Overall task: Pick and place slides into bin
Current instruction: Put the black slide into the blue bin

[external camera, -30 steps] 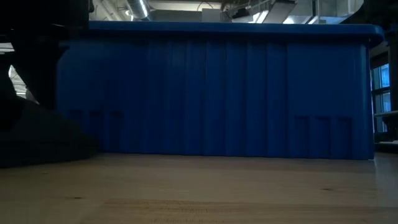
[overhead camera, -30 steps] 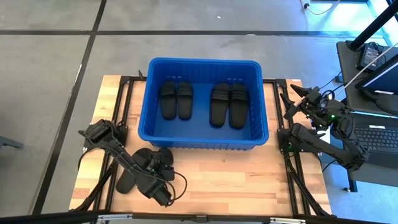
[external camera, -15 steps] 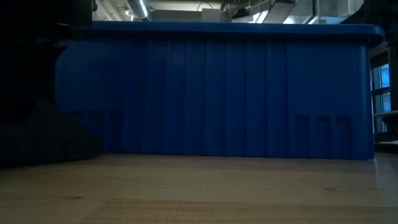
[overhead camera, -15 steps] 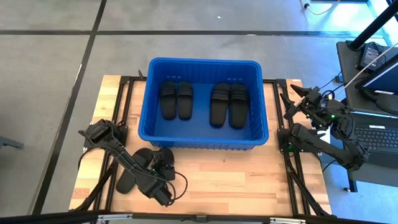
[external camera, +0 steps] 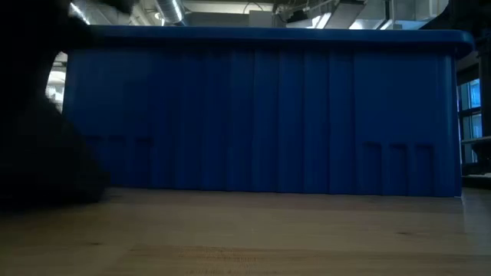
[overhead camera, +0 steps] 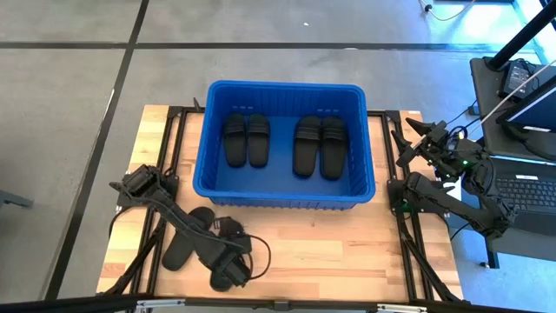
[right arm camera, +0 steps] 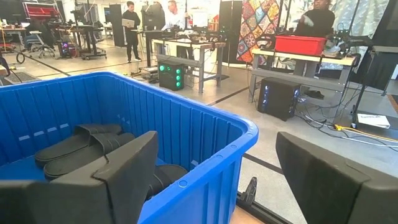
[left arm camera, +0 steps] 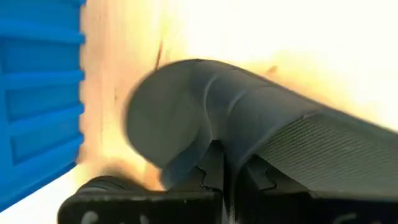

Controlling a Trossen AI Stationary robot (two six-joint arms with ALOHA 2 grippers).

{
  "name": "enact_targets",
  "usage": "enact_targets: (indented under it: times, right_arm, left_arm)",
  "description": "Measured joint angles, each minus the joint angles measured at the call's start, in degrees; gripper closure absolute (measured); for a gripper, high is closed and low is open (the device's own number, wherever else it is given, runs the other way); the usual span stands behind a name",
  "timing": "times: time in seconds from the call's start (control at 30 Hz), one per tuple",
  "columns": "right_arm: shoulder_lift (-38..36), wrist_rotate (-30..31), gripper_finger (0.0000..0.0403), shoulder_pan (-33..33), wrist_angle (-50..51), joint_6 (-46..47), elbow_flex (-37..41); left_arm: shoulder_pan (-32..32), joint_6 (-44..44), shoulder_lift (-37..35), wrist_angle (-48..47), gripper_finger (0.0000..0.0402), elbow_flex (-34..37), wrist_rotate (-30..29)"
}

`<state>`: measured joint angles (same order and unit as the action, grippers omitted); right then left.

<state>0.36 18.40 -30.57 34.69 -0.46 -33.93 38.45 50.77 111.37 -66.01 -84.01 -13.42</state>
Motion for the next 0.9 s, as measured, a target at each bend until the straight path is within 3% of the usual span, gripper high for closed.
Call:
enact_targets:
  times: [0.3,0.43,0.57,0.73,0.9]
  right_arm:
    - [0.0,0.01,0.0076,-0.01,0.0,0.0,0.0]
    - [0.02,-0.01,0.0076,-0.02,0.01,-0.01,0.0]
    - [0.02,0.01,0.0076,0.0,-0.03,0.01,0.0]
    - [0.02,0.0,0.0076,-0.01,-0.03,0.01,0.0]
    - [0.02,-0.01,0.0076,-0.02,-0.02,0.01,0.0]
  left_arm:
    - [-2.85,-0.35,-5.92,-1.91,0.0398,-15.38,7.41]
    - [-3.55,-0.84,-9.0,-1.08,0.0398,-23.11,6.66]
    - [-4.54,-4.7,-11.72,-1.14,0.0399,-29.83,-2.79]
    - [-6.8,-16.25,-14.31,-3.5,0.0399,-35.49,-21.31]
    - [-11.6,-23.89,-14.9,-8.59,0.0399,-36.17,-39.19]
